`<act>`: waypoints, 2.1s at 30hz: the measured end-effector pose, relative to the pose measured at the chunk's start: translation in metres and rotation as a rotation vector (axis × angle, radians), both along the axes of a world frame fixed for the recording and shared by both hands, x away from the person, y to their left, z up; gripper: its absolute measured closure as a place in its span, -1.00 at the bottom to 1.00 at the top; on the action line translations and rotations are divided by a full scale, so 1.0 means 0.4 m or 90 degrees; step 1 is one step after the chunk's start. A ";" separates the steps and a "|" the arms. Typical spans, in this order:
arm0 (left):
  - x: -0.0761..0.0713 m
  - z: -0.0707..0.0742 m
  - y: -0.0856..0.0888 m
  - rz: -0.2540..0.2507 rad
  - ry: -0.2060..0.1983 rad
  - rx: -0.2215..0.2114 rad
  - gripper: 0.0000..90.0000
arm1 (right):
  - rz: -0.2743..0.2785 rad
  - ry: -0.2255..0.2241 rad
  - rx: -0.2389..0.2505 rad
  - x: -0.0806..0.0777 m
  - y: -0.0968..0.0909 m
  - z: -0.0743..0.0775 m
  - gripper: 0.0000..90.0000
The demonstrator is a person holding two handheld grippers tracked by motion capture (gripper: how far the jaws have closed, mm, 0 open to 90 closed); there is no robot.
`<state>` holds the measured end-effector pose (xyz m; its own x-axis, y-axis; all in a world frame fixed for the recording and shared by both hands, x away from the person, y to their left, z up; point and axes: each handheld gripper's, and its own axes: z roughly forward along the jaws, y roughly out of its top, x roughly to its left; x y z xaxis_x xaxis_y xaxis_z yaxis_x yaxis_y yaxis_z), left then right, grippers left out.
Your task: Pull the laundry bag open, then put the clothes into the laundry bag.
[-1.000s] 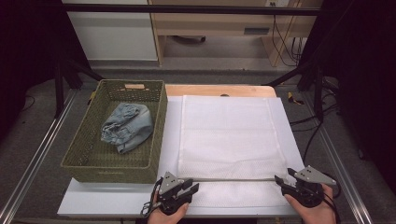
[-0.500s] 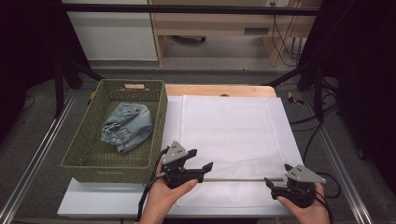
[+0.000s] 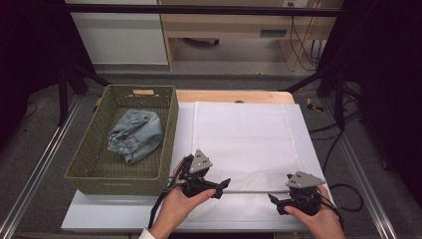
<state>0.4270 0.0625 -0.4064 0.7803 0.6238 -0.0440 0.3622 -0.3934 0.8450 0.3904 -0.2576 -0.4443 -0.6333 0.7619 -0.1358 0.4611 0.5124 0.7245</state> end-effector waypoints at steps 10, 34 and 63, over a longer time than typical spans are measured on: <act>-0.005 -0.043 0.029 0.021 -0.016 -0.016 -0.90 | 0.060 0.038 -0.053 0.046 0.039 0.027 -0.80; -0.068 -0.092 0.059 0.035 -0.029 -0.018 -0.89 | 0.152 0.093 -0.115 0.130 0.161 0.056 -0.77; -0.070 -0.113 0.069 0.040 -0.021 -0.001 -0.88 | 0.222 0.113 -0.113 0.141 0.210 -0.008 -0.52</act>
